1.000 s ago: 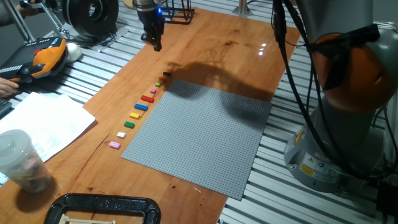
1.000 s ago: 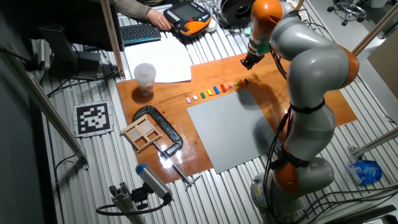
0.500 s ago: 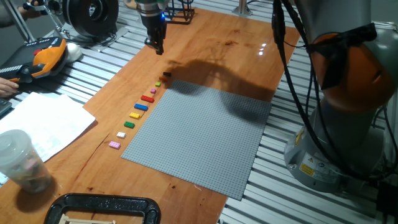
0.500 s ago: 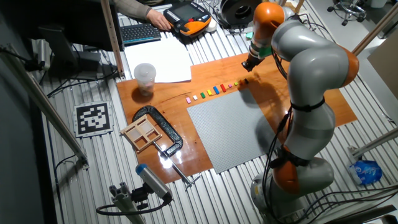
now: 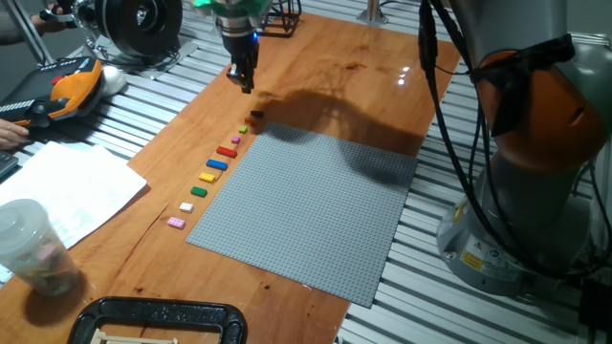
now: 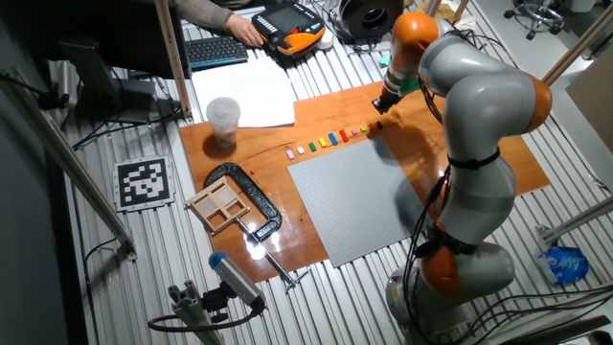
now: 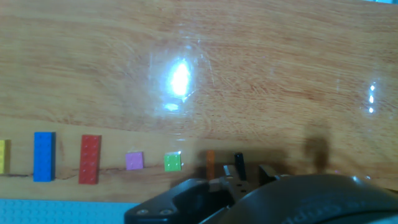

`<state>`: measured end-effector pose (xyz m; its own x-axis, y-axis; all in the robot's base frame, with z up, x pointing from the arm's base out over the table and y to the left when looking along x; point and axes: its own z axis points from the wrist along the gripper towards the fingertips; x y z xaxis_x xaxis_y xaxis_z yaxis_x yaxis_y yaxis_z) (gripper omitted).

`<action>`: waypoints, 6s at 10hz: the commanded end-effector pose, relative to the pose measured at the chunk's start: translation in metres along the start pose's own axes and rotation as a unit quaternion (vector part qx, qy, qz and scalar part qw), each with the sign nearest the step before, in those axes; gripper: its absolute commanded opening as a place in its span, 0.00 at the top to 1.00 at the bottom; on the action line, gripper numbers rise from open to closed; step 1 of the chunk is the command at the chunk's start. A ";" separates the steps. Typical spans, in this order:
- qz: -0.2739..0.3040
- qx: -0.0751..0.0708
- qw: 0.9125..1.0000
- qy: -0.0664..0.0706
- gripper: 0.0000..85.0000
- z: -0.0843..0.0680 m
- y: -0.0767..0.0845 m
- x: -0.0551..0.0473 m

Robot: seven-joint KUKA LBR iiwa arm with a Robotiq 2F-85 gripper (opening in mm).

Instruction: Build with small Lego blocks

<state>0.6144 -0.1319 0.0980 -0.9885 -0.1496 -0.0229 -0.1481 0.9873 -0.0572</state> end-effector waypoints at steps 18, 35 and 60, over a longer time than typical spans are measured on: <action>-0.004 0.001 1.000 -0.019 0.60 0.030 -0.001 0.012; -0.018 0.007 1.000 -0.007 0.60 0.055 -0.003 0.006; -0.019 0.006 1.000 -0.011 0.80 0.067 -0.005 0.006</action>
<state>0.6107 -0.1407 0.0315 -0.9816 -0.1865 -0.0415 -0.1833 0.9806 -0.0701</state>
